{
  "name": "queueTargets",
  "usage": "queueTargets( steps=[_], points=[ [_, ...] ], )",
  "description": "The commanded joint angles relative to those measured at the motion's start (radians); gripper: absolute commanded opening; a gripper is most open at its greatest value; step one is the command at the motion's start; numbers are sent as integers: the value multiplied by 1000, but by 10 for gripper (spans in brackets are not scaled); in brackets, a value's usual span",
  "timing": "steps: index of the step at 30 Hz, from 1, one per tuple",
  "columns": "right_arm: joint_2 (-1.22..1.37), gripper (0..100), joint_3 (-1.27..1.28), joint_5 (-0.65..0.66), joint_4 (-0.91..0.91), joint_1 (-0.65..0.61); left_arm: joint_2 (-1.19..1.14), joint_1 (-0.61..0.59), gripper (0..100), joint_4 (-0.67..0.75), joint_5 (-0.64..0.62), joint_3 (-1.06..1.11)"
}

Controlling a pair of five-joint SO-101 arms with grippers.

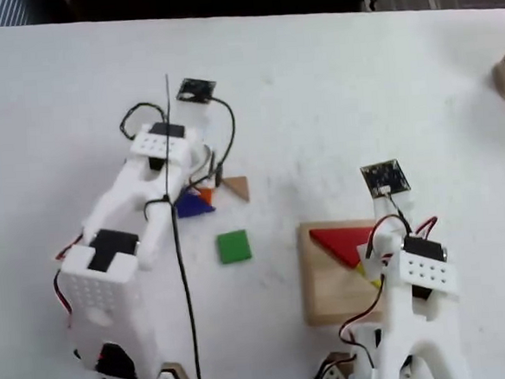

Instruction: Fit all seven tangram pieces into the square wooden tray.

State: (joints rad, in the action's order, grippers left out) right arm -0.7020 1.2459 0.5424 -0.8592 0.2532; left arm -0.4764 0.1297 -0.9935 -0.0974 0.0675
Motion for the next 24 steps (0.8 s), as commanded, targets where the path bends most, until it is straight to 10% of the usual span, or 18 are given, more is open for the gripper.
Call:
queueTargets(
  steps=[1,24],
  points=[
    [-10,18,2,9,1,-13,2,21,60,21,14,-26],
    [-10,18,2,3,4,-13,335,185,20,-138,8,69]
  ],
)
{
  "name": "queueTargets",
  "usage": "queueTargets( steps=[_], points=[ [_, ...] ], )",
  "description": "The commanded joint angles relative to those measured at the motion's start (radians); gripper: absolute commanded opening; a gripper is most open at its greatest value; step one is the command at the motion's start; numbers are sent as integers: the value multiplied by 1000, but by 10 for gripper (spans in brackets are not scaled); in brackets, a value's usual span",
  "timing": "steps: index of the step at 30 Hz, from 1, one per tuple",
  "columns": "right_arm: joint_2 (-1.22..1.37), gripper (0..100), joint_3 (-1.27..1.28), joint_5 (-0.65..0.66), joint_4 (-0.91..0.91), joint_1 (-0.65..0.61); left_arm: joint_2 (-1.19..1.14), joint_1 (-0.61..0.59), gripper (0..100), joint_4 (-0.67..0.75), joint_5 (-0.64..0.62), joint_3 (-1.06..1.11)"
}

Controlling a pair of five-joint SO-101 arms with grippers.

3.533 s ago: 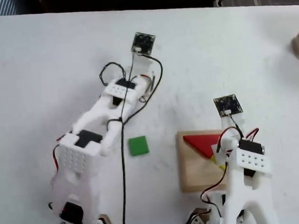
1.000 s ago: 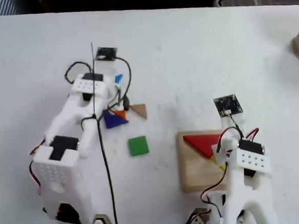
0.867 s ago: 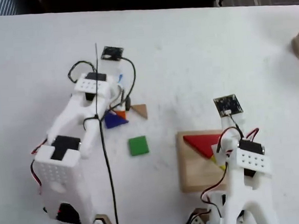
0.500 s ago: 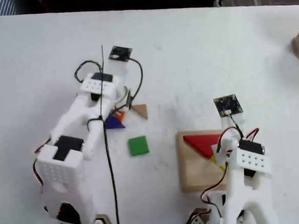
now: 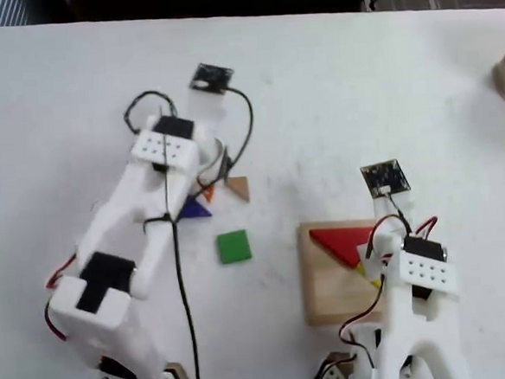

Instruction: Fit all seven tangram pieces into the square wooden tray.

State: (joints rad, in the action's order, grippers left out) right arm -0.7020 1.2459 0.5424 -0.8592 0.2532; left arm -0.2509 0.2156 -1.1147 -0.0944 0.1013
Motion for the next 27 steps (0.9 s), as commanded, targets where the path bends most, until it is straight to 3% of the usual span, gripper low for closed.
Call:
queueTargets(
  steps=[1,9,17,22,27],
  points=[
    [-10,18,2,3,4,-13,124,125,20,-15,5,51],
    [-12,17,-32,-28,1,102,245,352,20,-8,11,166],
    [-12,17,-89,-52,8,357,260,538,20,224,11,310],
    [-12,17,-109,98,107,553,260,639,20,334,11,393],
    [-2,17,-109,173,157,647,260,700,20,385,11,425]
  ],
)
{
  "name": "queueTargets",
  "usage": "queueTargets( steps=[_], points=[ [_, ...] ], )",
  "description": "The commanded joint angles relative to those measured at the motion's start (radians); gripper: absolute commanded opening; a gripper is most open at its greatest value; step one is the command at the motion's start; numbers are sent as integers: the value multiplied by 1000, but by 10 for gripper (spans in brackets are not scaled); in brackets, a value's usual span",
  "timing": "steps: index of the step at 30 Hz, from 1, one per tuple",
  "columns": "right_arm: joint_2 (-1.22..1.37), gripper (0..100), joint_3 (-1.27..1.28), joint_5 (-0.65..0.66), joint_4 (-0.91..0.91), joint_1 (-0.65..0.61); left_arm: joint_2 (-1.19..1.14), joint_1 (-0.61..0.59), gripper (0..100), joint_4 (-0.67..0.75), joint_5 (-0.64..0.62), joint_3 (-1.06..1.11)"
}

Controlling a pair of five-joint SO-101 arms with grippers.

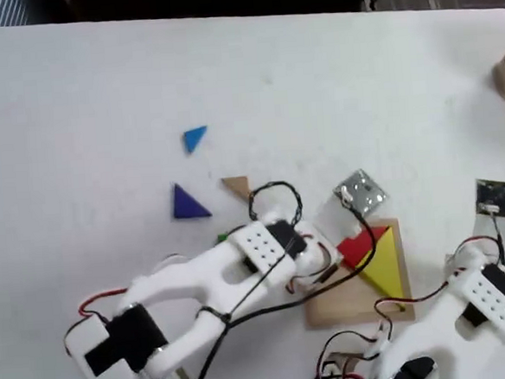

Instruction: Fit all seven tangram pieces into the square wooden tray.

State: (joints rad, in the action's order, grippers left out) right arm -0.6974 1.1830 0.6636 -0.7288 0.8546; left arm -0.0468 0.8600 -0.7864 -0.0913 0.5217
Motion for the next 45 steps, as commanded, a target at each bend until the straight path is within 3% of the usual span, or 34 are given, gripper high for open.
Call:
queueTargets(
  steps=[1,4,11,22,25,32,38,42,45],
  points=[
    [-7,17,-44,69,27,51,56,61,20,61,8,9],
    [-5,18,-44,81,25,54,54,62,41,64,8,11],
    [-5,18,-40,78,21,45,58,108,203,41,2,51],
    [-15,18,-38,84,-79,-8,130,39,143,3,8,61],
    [-15,18,-38,84,-114,-31,237,-1,146,-81,8,57],
    [-15,18,-38,84,-220,-113,478,-177,143,-210,9,68],
    [-15,18,-38,86,-335,-176,515,-407,143,-54,3,204],
    [-16,18,-38,89,-377,-170,519,-489,142,29,2,265],
    [-16,18,-38,176,-464,-170,519,-526,142,35,0,264]
  ],
)
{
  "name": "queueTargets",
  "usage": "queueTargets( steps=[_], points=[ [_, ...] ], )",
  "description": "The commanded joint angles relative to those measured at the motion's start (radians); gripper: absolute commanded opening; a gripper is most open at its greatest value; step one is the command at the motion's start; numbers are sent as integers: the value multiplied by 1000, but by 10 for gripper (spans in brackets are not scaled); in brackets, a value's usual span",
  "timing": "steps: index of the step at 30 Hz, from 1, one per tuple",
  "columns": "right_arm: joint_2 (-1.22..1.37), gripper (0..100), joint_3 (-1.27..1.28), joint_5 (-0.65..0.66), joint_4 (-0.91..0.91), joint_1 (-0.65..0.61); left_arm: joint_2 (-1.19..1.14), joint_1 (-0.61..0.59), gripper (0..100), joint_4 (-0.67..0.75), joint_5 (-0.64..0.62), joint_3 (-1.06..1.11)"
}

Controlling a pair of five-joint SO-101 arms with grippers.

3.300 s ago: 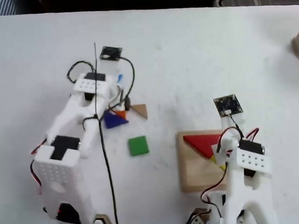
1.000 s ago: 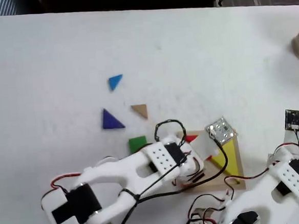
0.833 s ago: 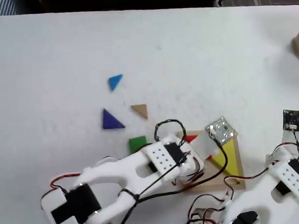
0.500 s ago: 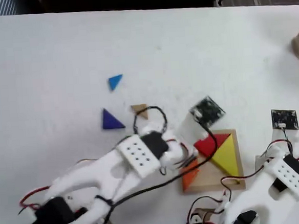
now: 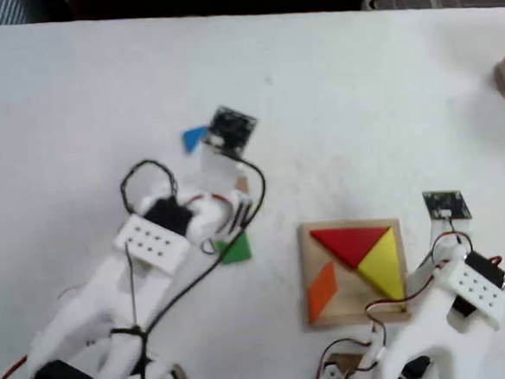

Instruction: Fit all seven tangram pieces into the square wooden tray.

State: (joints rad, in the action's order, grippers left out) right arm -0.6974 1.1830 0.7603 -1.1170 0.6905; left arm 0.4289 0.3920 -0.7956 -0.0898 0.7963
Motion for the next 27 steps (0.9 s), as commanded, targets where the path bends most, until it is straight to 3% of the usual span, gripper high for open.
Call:
queueTargets(
  steps=[1,6,10,15,27],
  points=[
    [-16,18,-38,112,-110,-5,44,-65,140,44,-2,-11],
    [-16,18,-6,230,-162,-4,44,-73,21,83,-2,-6],
    [-16,18,61,325,-105,-8,39,-73,27,94,-2,-5],
    [-7,18,104,327,-25,-70,39,-73,23,94,-2,-5],
    [-15,18,80,48,41,-394,38,-74,23,94,0,-3]
  ],
)
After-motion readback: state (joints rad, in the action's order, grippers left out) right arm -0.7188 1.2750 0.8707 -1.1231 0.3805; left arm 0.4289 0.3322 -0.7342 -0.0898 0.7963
